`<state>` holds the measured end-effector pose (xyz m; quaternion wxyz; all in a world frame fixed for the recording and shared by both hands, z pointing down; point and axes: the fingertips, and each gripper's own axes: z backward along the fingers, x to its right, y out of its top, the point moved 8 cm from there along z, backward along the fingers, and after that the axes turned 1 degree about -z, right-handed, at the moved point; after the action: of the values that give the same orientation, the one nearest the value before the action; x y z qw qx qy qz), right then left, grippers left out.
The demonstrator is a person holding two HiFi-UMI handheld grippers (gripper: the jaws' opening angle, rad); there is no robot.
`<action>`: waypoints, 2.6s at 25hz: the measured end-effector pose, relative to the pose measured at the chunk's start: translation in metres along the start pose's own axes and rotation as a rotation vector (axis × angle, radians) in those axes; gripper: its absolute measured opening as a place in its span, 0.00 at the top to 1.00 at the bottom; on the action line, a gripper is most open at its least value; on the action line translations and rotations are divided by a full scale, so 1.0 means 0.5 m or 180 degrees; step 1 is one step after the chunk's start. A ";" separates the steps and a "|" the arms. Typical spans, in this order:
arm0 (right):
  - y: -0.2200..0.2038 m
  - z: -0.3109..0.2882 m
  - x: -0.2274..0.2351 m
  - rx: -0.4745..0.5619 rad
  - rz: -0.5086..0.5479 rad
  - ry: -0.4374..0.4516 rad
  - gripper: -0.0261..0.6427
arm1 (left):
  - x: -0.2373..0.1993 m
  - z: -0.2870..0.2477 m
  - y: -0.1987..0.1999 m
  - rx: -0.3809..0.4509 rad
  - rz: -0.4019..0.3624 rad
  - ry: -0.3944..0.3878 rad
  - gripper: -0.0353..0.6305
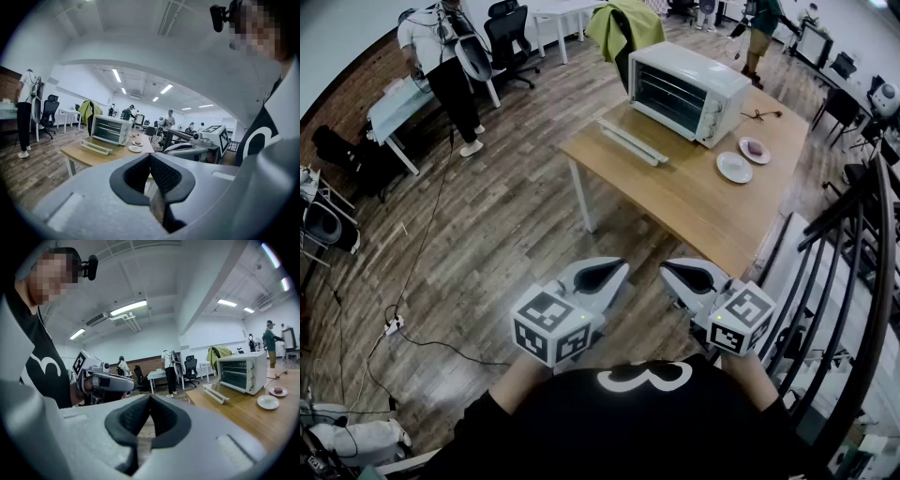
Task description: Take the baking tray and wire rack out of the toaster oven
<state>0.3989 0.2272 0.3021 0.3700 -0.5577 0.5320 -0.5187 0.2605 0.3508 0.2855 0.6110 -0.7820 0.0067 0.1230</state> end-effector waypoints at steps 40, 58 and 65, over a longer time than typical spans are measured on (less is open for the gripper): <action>0.034 -0.363 0.376 0.0000 -0.0367 -0.0185 0.96 | -0.462 -0.256 0.061 -0.0268 0.0036 -0.0083 0.93; 0.108 -0.501 0.859 0.0213 -0.0850 -0.0634 0.96 | -0.786 -0.687 0.183 -0.0345 0.0140 -0.0410 0.93; 0.123 -0.528 0.985 0.0567 -0.1120 -0.0957 0.96 | -0.886 -0.840 0.229 -0.0366 0.0073 -0.0881 0.93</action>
<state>0.0780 -0.2270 0.3836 0.3966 -0.6779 0.3178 -0.5312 -0.1101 -0.1423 0.3590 0.5589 -0.7911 -0.0757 0.2368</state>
